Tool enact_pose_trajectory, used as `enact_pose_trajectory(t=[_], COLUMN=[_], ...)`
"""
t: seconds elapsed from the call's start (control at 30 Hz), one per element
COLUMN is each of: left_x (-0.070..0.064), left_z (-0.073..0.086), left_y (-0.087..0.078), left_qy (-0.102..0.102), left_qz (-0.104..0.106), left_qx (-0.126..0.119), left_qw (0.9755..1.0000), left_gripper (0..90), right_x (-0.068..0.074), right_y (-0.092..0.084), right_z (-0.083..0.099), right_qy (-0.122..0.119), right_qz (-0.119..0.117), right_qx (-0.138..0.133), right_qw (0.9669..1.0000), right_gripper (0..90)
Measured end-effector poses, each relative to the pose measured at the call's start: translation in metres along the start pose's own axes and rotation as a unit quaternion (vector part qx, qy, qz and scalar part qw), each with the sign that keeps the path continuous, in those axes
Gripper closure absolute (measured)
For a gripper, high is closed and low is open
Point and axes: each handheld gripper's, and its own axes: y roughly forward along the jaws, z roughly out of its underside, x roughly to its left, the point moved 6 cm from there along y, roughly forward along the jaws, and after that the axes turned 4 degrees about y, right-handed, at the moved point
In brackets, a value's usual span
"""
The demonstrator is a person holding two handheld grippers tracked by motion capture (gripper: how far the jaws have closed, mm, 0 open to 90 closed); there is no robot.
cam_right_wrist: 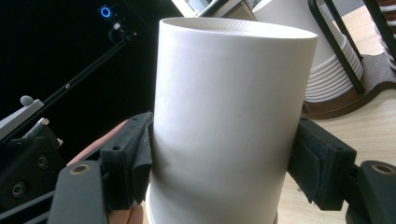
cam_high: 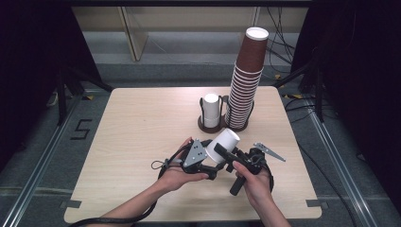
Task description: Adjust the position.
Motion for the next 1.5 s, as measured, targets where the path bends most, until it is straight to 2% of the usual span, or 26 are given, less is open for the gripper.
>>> enact_pose_trajectory(t=[0.03, 0.07, 0.17, 0.27, 0.3, 0.4, 0.47, 0.5, 0.53, 0.57, 0.63, 0.77, 0.8, 0.83, 0.9, 0.97, 1.0, 1.1, 1.13, 1.2, 1.23, 1.27, 1.33, 1.37, 1.4, 1.5], left_x=[0.000, -0.001, 0.000, 0.001, 0.002, 0.002, 0.003, 0.004, 0.005, 0.006, 0.007, 0.008, 0.009, 0.011, 0.015, 0.019, 0.020, 0.025, 0.027, 0.031, 0.031, 0.033, 0.034, 0.035, 0.036, 0.037], left_z=[0.000, 0.000, -0.001, -0.003, -0.003, -0.003, -0.003, -0.003, -0.003, -0.003, -0.003, -0.004, -0.005, -0.005, -0.005, -0.004, -0.004, -0.004, -0.004, -0.005, -0.005, -0.006, -0.007, -0.008, -0.009, -0.012], left_y=[0.000, -0.001, -0.003, -0.005, -0.005, -0.006, -0.006, -0.007, -0.008, -0.008, -0.009, -0.012, -0.013, -0.014, -0.018, -0.022, -0.024, -0.028, -0.031, -0.037, -0.037, -0.042, -0.044, -0.047, -0.049, -0.053], left_qy=[0.000, -0.002, 0.005, 0.016, 0.016, 0.018, 0.019, 0.020, 0.018, 0.019, 0.018, 0.024, 0.025, 0.025, 0.029, 0.030, 0.022, 0.029, 0.031, 0.040, 0.040, 0.050, 0.059, 0.073, 0.079, 0.092], left_qz=[0.000, 0.002, 0.001, -0.004, -0.006, -0.005, -0.007, -0.012, -0.013, -0.014, -0.014, -0.008, -0.008, -0.008, -0.012, -0.014, -0.016, -0.014, -0.015, -0.014, -0.014, -0.012, -0.010, -0.004, -0.003, 0.005], left_qx=[0.000, 0.000, -0.005, -0.009, -0.011, -0.012, -0.013, -0.013, -0.011, -0.011, -0.012, -0.007, -0.006, -0.005, 0.000, 0.005, 0.004, 0.008, 0.008, 0.012, 0.012, 0.017, 0.023, 0.031, 0.031, 0.040], left_qw=[1.0000, 1.0000, 1.0000, 0.9998, 0.9998, 0.9998, 0.9997, 0.9996, 0.9997, 0.9997, 0.9997, 0.9997, 0.9996, 0.9997, 0.9995, 0.9994, 0.9996, 0.9995, 0.9994, 0.9990, 0.9990, 0.9985, 0.9980, 0.9968, 0.9964, 0.9949], left_gripper=[16.5, 17.8, 21.6, 25.5, 26.6, 28.8, 29.4, 29.6, 29.7, 29.8, 30.0, 30.1, 30.0, 30.0, 30.0, 30.0, 30.0, 30.1, 30.1, 30.2, 30.2, 30.2, 30.2, 30.2, 30.2, 30.2], right_x=[-0.001, 0.000, 0.001, 0.002, 0.004, 0.003, 0.003, 0.003, 0.002, 0.002, 0.002, 0.006, 0.008, 0.007, 0.008, 0.011, 0.010, 0.010, 0.007, 0.005, 0.005, 0.003, 0.002, -0.002, -0.003, -0.009], right_y=[0.001, 0.000, 0.001, 0.001, 0.001, 0.002, 0.003, 0.004, 0.004, 0.004, 0.003, 0.002, 0.001, 0.000, -0.003, -0.007, -0.007, -0.011, -0.013, -0.017, -0.017, -0.021, -0.022, -0.025, -0.026, -0.027], right_z=[0.000, 0.000, -0.001, -0.002, -0.002, -0.003, -0.003, -0.002, -0.002, -0.002, -0.003, -0.004, -0.004, -0.005, -0.006, -0.006, -0.006, -0.007, -0.009, -0.010, -0.010, -0.013, -0.014, -0.015, -0.015, -0.014], right_qy=[0.001, 0.002, 0.007, 0.005, 0.019, 0.008, 0.013, 0.026, 0.019, 0.016, 0.019, 0.018, 0.027, 0.010, -0.003, -0.005, -0.015, -0.032, -0.058, -0.080, -0.080, -0.108, -0.120, -0.156, -0.169, -0.216], right_qz=[0.007, -0.004, 0.003, -0.007, -0.007, -0.011, -0.008, -0.015, -0.010, -0.020, -0.008, -0.022, -0.021, -0.027, -0.028, -0.034, -0.040, -0.040, -0.041, -0.046, -0.046, -0.047, -0.048, -0.043, -0.042, -0.032], right_qx=[-0.002, -0.001, -0.001, 0.002, 0.005, 0.002, 0.003, 0.008, 0.007, 0.004, 0.008, 0.010, 0.014, 0.015, 0.022, 0.030, 0.031, 0.040, 0.045, 0.051, 0.051, 0.061, 0.064, 0.079, 0.087, 0.115], right_qw=[1.0000, 1.0000, 1.0000, 1.0000, 0.9998, 0.9999, 0.9999, 0.9995, 0.9998, 0.9997, 0.9998, 0.9996, 0.9993, 0.9995, 0.9994, 0.9990, 0.9986, 0.9979, 0.9964, 0.9944, 0.9944, 0.9912, 0.9895, 0.9836, 0.9809, 0.9690], right_gripper=[28.2, 27.5, 24.9, 22.3, 21.5, 19.6, 18.9, 15.1, 14.9, 14.4, 12.1, 10.6, 10.6, 10.4, 10.4, 10.4, 10.4, 10.8, 11.4, 12.7, 12.7, 14.5, 14.9, 15.2, 15.3, 15.4])
